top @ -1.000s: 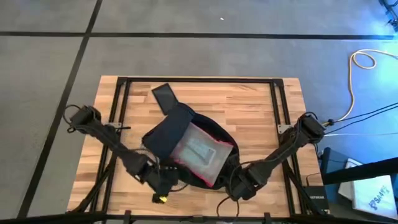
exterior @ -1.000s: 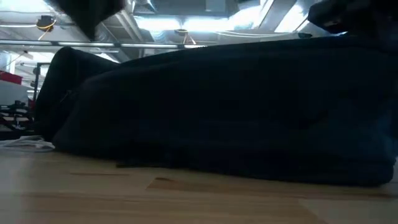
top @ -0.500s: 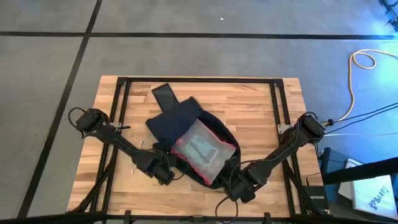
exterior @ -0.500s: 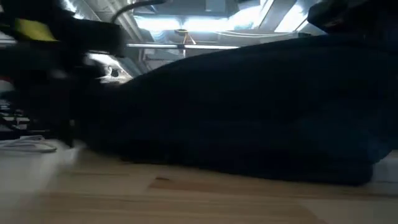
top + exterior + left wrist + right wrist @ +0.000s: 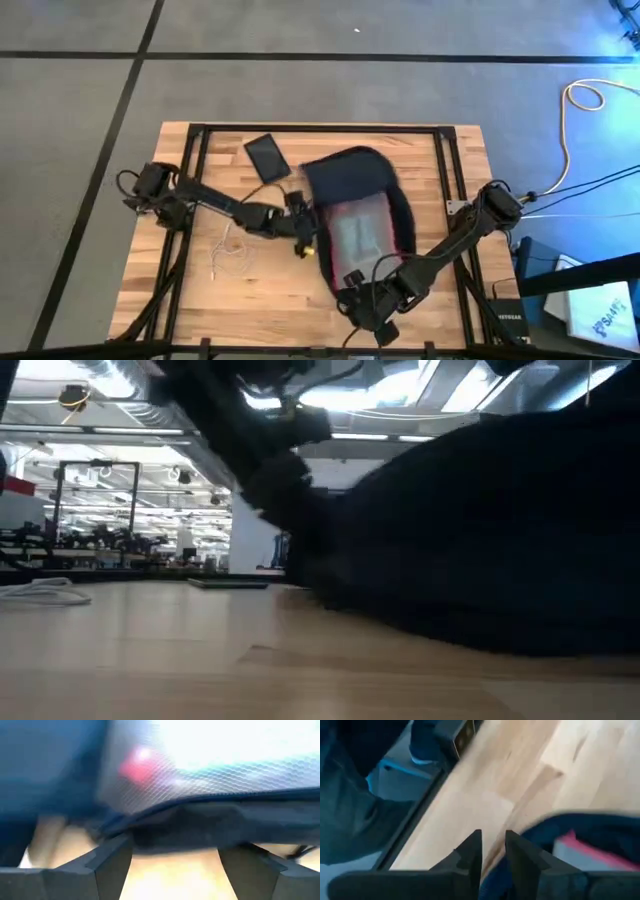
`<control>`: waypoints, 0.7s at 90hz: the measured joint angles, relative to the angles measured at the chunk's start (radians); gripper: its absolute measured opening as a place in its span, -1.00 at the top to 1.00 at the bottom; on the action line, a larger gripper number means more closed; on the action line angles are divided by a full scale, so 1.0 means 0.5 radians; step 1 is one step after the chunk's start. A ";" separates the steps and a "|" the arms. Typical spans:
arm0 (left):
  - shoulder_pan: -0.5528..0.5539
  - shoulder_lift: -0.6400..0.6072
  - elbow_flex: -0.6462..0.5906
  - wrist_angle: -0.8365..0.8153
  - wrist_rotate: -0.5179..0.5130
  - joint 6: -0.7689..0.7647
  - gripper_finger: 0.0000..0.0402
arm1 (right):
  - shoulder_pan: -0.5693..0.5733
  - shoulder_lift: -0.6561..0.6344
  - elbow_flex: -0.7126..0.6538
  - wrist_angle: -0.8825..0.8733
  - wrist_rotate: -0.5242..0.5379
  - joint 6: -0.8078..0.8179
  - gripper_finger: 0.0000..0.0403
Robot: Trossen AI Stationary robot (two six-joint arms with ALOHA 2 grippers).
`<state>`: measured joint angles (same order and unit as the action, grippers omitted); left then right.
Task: Unpack backpack
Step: Put the transparent zip bag into the blue backpack, then put the blue tablet into the blue backpack
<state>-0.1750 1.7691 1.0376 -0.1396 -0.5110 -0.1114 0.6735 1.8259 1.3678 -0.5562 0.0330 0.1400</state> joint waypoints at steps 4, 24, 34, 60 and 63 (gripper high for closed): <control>0.052 0.000 0.000 0.064 0.033 0.034 -0.36 | -0.002 0.000 0.000 0.028 0.014 -0.035 0.69; 0.169 0.010 0.000 0.086 0.187 0.036 -0.36 | -0.031 0.000 0.000 -0.063 0.222 -0.068 0.70; 0.126 0.011 0.000 -0.002 0.168 0.065 -0.36 | -0.045 0.000 -0.031 -0.109 0.380 -0.035 0.62; 0.054 -0.066 0.004 -0.507 -0.207 0.168 -0.36 | -0.079 0.001 -0.043 -0.086 0.845 0.086 0.01; 0.063 -0.071 0.004 -0.591 -0.269 0.145 -0.36 | -0.079 0.001 -0.043 -0.084 0.910 0.090 -0.08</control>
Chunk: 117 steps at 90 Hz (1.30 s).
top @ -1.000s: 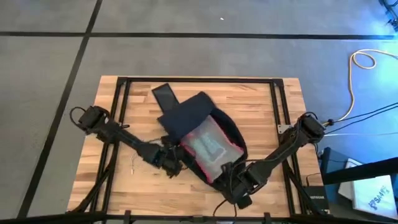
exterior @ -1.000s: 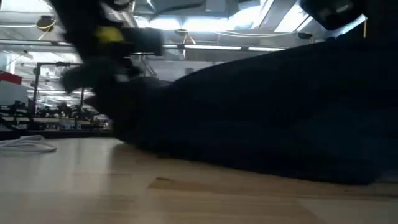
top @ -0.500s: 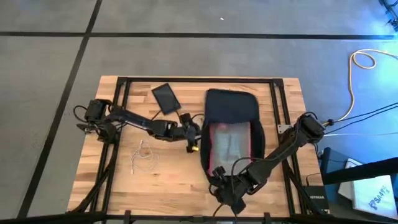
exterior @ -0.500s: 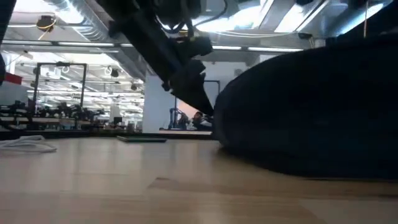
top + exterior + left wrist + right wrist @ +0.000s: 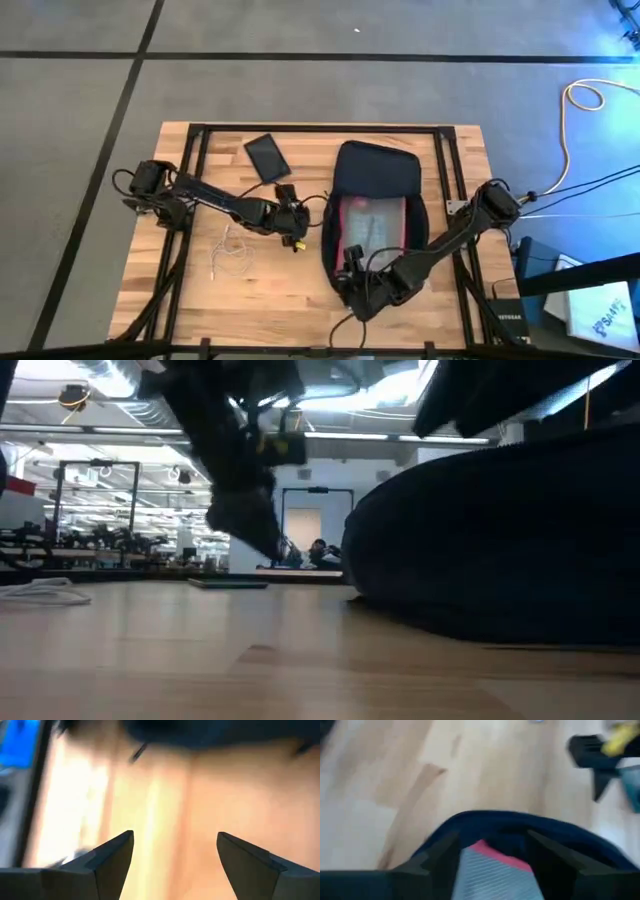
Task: Unpack backpack
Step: Put the blue tablet into the blue backpack
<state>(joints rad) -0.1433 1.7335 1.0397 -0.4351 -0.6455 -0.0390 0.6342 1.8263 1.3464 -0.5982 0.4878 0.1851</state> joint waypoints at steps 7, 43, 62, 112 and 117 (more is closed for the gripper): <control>0.035 -0.017 -0.001 -0.222 -0.114 -0.043 -0.36 | -0.003 0.001 0.000 -0.001 0.144 -0.001 -0.28; 0.487 -0.065 -0.037 -0.829 -0.170 -0.192 -0.36 | -0.319 0.001 0.019 0.381 0.446 -0.017 -0.55; 0.656 -0.065 -0.195 -0.402 0.031 -0.087 -0.36 | -0.489 0.001 0.019 0.383 0.398 0.136 -0.49; 0.888 -0.072 -0.327 -0.127 0.307 -0.114 -0.36 | -0.589 0.009 0.014 0.369 0.309 0.219 -0.48; 0.901 -0.070 -0.325 -0.127 0.244 -0.122 -0.36 | -0.589 0.009 0.013 0.367 0.308 0.218 -0.48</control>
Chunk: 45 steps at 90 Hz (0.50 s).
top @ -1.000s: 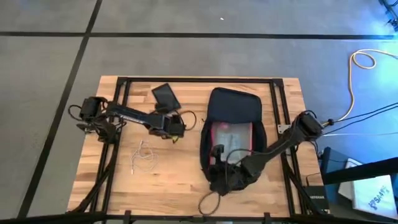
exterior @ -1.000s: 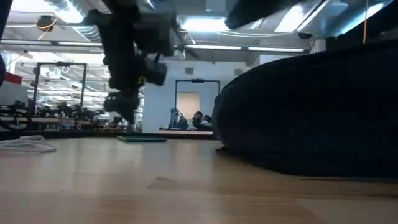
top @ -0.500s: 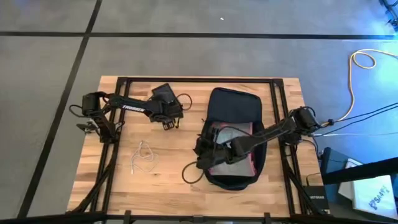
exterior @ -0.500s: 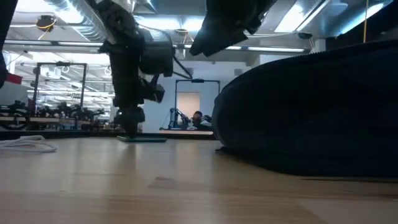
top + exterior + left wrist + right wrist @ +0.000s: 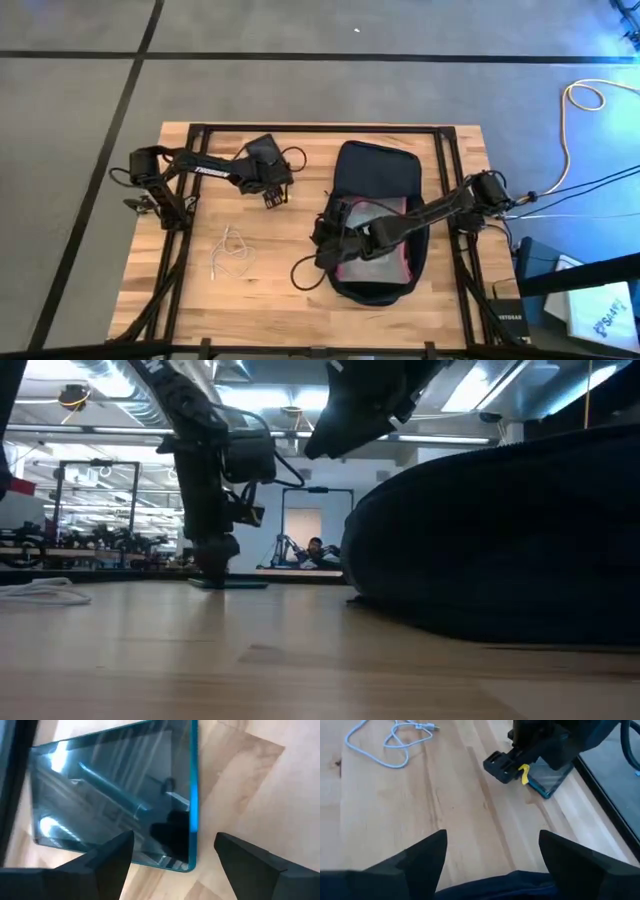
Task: Unpack backpack
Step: Put the blue tablet into the blue backpack
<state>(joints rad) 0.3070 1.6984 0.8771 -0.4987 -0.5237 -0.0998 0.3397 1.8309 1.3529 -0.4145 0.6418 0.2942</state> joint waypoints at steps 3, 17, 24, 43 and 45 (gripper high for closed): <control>0.011 0.001 0.000 0.004 -0.010 0.002 -0.36 | 0.000 0.000 0.000 0.000 0.000 -0.001 -0.48; 0.022 0.006 0.000 0.001 -0.117 0.044 -0.36 | 0.000 0.000 0.000 0.000 0.000 0.000 -0.48; 0.022 0.008 -0.004 -0.014 -0.186 0.045 -0.36 | 0.000 0.000 0.000 0.002 0.000 0.000 -0.48; 0.027 0.011 -0.007 -0.049 -0.290 0.075 -0.36 | 0.000 0.000 0.000 0.002 -0.004 0.001 -0.48; 0.027 0.011 -0.008 -0.052 -0.310 0.075 -0.36 | 0.000 0.000 0.000 0.001 -0.011 0.001 -0.48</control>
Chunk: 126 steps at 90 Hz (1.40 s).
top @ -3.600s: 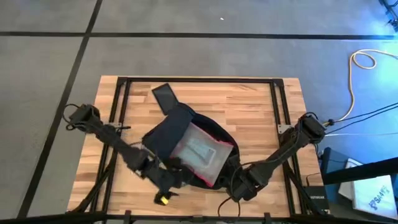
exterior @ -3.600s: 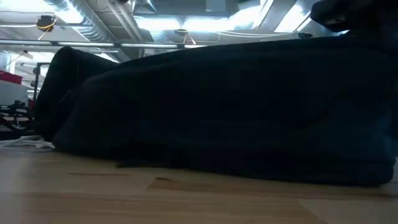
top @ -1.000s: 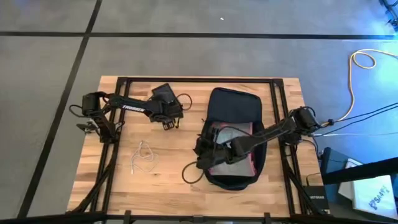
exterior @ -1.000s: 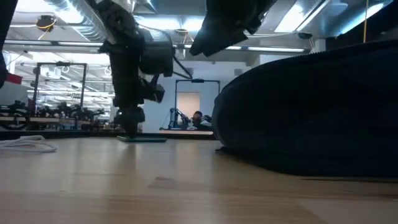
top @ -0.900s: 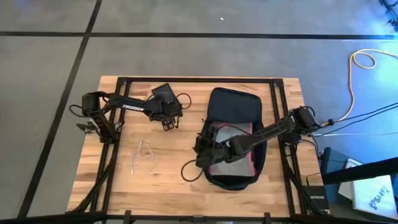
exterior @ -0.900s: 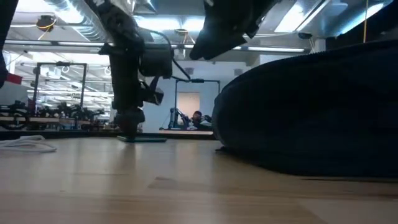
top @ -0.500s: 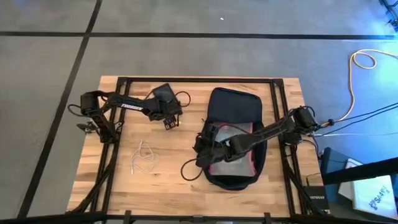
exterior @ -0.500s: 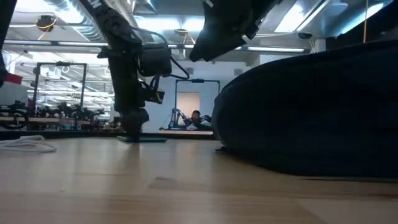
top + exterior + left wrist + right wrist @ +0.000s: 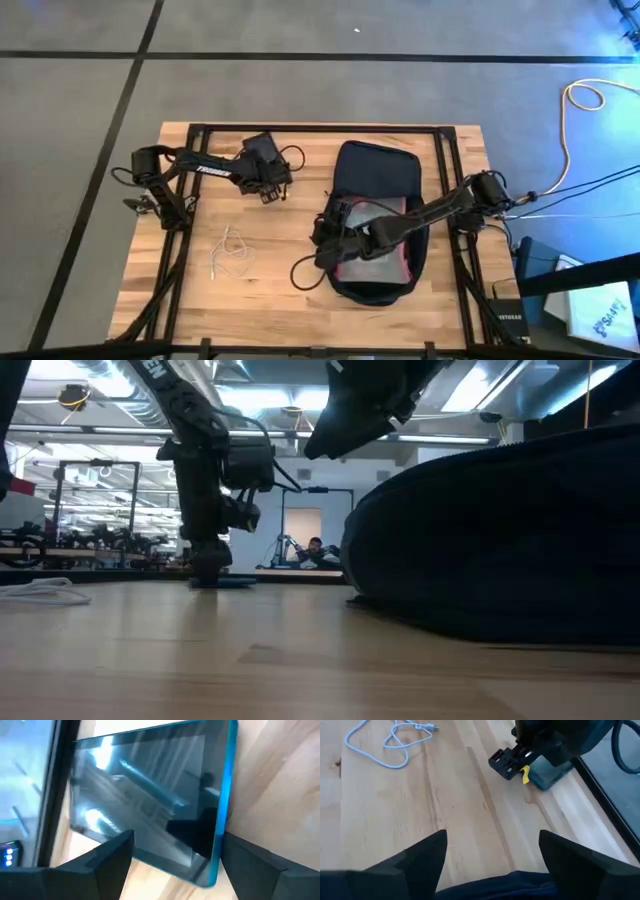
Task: Unpack backpack
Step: Put the blue tablet into the blue backpack
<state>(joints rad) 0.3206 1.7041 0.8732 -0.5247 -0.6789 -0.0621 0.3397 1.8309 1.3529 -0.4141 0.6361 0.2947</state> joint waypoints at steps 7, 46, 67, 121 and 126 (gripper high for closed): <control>0.002 0.001 0.000 0.007 -0.102 0.025 -0.36 | 0.000 0.000 0.000 0.000 -0.002 0.000 -0.48; 0.092 0.000 0.000 0.017 -0.174 0.096 -0.36 | 0.000 0.000 0.000 -0.002 -0.002 0.000 -0.48; 0.178 0.000 0.000 0.023 -0.153 0.234 -0.23 | 0.000 0.000 0.000 -0.008 -0.002 -0.001 -0.48; 0.038 -0.005 0.041 -0.167 -0.327 0.278 0.57 | 0.076 -0.022 -0.002 -0.132 0.273 -0.127 -0.38; -0.014 -0.005 0.062 -0.251 -0.337 0.236 0.58 | 0.117 -0.042 -0.001 -0.144 0.361 -0.129 -0.32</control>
<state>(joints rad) 0.3139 1.7016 0.9040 -0.6503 -0.8471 0.0556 0.3982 1.8101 1.3522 -0.4860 0.8167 0.2302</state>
